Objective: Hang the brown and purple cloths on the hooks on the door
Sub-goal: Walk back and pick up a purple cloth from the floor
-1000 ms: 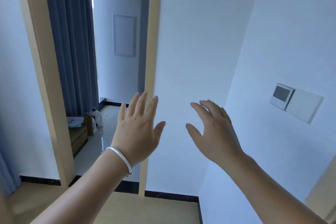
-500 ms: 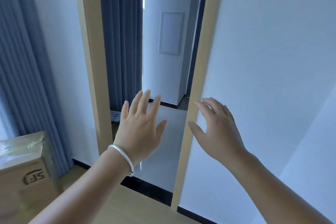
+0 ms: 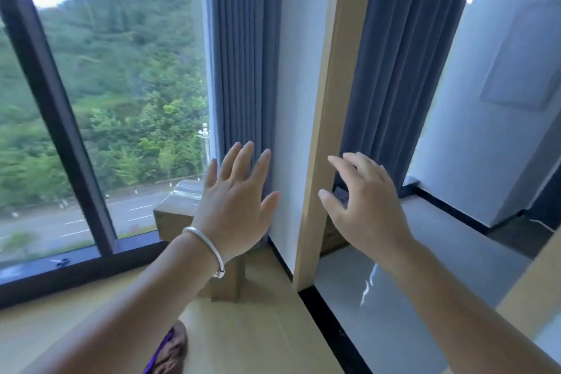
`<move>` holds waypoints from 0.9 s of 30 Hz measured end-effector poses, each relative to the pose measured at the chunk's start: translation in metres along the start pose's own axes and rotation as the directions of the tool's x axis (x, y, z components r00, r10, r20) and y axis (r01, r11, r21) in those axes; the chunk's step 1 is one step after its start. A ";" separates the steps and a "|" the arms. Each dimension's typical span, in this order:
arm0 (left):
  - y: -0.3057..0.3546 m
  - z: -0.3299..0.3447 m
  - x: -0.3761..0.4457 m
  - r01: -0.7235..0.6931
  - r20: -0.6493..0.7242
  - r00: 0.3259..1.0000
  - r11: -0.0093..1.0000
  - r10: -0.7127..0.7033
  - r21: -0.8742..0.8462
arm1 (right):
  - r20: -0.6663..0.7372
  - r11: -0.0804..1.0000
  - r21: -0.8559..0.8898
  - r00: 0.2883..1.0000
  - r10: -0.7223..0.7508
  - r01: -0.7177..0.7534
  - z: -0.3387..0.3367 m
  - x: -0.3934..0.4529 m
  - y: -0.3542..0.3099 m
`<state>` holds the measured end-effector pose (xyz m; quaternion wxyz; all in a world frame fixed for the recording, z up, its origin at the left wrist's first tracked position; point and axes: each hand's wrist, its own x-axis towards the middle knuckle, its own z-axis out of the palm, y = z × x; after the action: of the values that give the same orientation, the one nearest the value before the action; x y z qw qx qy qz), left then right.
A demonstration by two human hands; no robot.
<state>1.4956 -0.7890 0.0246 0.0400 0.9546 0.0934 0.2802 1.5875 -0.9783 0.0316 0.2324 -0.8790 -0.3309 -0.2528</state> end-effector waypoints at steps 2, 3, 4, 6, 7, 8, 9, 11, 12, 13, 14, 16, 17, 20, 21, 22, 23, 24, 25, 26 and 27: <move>-0.015 0.000 -0.003 0.076 0.000 0.997 0.996 -0.076 0.047 | 0.025 0.997 0.040 0.997 -0.069 0.068 0.019 0.018 -0.007; -0.024 -0.001 -0.006 0.116 0.001 0.993 0.991 -0.117 0.068 | 0.039 0.993 0.066 0.994 -0.104 0.102 0.030 0.026 -0.014; -0.032 -0.001 -0.009 0.155 0.000 0.988 0.984 -0.155 0.087 | 0.055 0.987 0.094 0.989 -0.139 0.133 0.040 0.033 -0.021; -0.051 -0.002 -0.015 0.228 -0.007 0.973 0.965 -0.229 0.127 | 0.084 0.972 0.144 0.976 -0.201 0.188 0.061 0.045 -0.036; -0.059 -0.002 -0.017 0.258 -0.012 0.966 0.956 -0.259 0.139 | 0.094 0.965 0.160 0.970 -0.226 0.209 0.070 0.049 -0.043; -0.069 -0.002 -0.020 0.293 -0.019 0.956 0.944 -0.293 0.152 | 0.109 0.956 0.181 0.961 -0.253 0.231 0.081 0.054 -0.052; -0.079 -0.002 -0.022 0.323 -0.029 0.946 0.932 -0.323 0.162 | 0.126 0.946 0.204 0.952 -0.279 0.250 0.092 0.059 -0.060; -0.101 -0.001 -0.025 0.372 -0.040 0.927 0.909 -0.372 0.186 | 0.150 0.927 0.253 0.935 -0.321 0.278 0.115 0.069 -0.077; -0.111 0.000 -0.026 0.391 -0.044 0.920 0.899 -0.390 0.198 | 0.154 0.918 0.271 0.929 -0.337 0.288 0.125 0.073 -0.085; -0.125 0.002 -0.025 0.411 -0.050 0.911 0.888 -0.410 0.207 | 0.159 0.910 0.285 0.921 -0.355 0.301 0.138 0.080 -0.095; -0.138 0.005 -0.025 0.430 -0.055 0.902 0.878 -0.428 0.210 | 0.164 0.904 0.292 0.914 -0.370 0.313 0.150 0.087 -0.104; -0.167 0.011 -0.021 0.459 -0.060 0.888 0.864 -0.457 0.208 | 0.171 0.894 0.293 0.901 -0.398 0.339 0.176 0.102 -0.123; -0.180 0.014 -0.018 0.468 -0.059 0.883 0.860 -0.466 0.203 | 0.171 0.890 0.290 0.896 -0.409 0.351 0.187 0.109 -0.132; -0.230 0.024 -0.008 0.503 -0.064 0.864 0.844 -0.500 0.185 | 0.198 0.878 0.295 0.875 -0.441 0.376 0.226 0.135 -0.163; -0.247 0.027 -0.003 0.514 -0.066 0.857 0.838 -0.512 0.182 | 0.210 0.875 0.293 0.867 -0.452 0.386 0.238 0.144 -0.173; -0.261 0.030 0.000 0.523 -0.066 0.851 0.832 -0.521 0.183 | 0.219 0.871 0.287 0.858 -0.465 0.399 0.249 0.150 -0.182; -0.278 0.034 0.004 0.533 -0.064 0.845 0.827 -0.530 0.180 | 0.230 0.868 0.282 0.849 -0.475 0.409 0.262 0.159 -0.191; -0.294 0.037 0.007 0.542 -0.061 0.839 0.821 -0.541 0.178 | 0.239 0.866 0.283 0.844 -0.480 0.413 0.274 0.167 -0.200; -0.309 0.041 0.009 0.550 -0.059 0.834 0.816 -0.549 0.176 | 0.244 0.863 0.290 0.840 -0.485 0.414 0.286 0.174 -0.210; -0.323 0.044 0.011 0.557 -0.053 0.829 0.812 -0.557 0.177 | 0.247 0.860 0.297 0.836 -0.489 0.415 0.297 0.180 -0.219; -0.335 0.046 0.013 0.561 -0.051 0.826 0.808 -0.562 0.180 | 0.251 0.857 0.303 0.833 -0.493 0.416 0.306 0.185 -0.226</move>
<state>1.4789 -0.4597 -0.0508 0.0315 0.8844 0.3969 0.2437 1.6393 -0.5647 -0.0370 0.2112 -0.7692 -0.5922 -0.1140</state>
